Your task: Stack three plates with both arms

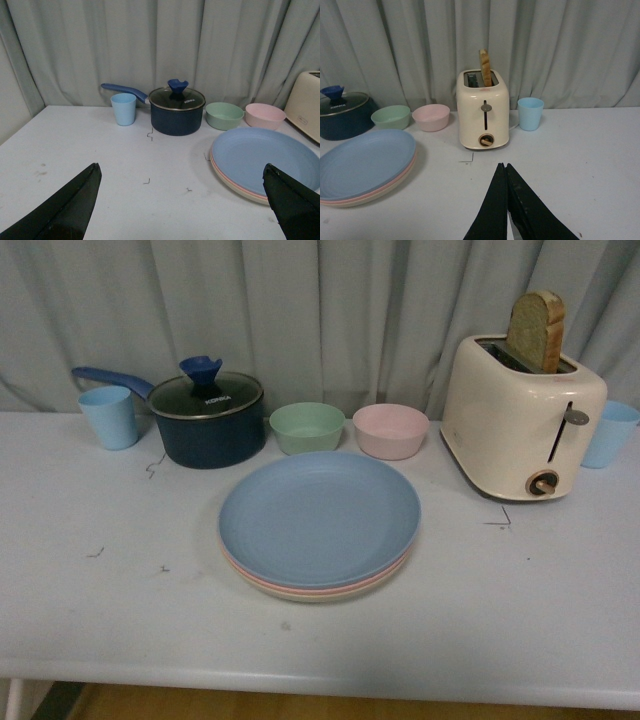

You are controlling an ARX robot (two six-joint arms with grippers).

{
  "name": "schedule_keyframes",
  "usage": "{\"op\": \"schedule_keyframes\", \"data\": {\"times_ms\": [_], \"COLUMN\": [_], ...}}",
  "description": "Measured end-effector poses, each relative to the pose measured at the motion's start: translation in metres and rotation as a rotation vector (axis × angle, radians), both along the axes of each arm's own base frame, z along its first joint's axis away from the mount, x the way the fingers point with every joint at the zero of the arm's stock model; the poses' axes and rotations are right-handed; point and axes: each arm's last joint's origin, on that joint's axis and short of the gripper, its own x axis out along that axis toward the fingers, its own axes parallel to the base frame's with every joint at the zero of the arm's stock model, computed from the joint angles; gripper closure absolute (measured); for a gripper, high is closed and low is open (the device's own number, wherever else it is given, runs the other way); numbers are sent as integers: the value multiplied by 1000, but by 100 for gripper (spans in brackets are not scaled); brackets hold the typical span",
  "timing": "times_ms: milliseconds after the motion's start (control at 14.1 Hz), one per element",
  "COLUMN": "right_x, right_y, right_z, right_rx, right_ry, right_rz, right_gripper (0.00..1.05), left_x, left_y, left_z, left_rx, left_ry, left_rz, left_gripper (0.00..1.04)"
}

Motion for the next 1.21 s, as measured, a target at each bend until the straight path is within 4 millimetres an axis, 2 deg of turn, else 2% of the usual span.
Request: {"op": "schedule_keyframes", "data": {"times_ms": [213,284,497,711,782,1208], "right_x": [0,0,0,0,0,0], "right_y": [0,0,0,0,0,0], "right_z": [0,0,0,0,0,0], "right_rx": [0,-1,-1,-1,0,-1], "right_ry": [0,0,0,0,0,0], "right_rz": [0,0,0,0,0,0], "right_gripper": [103,96,49,8,6,6], "left_x": [0,0,0,0,0,0], "left_y": [0,0,0,0,0,0], "left_z": [0,0,0,0,0,0], "left_rx": [0,0,0,0,0,0], "left_ry": [0,0,0,0,0,0], "left_rz": [0,0,0,0,0,0], "left_gripper": [7,7,7,7,7,7]}}
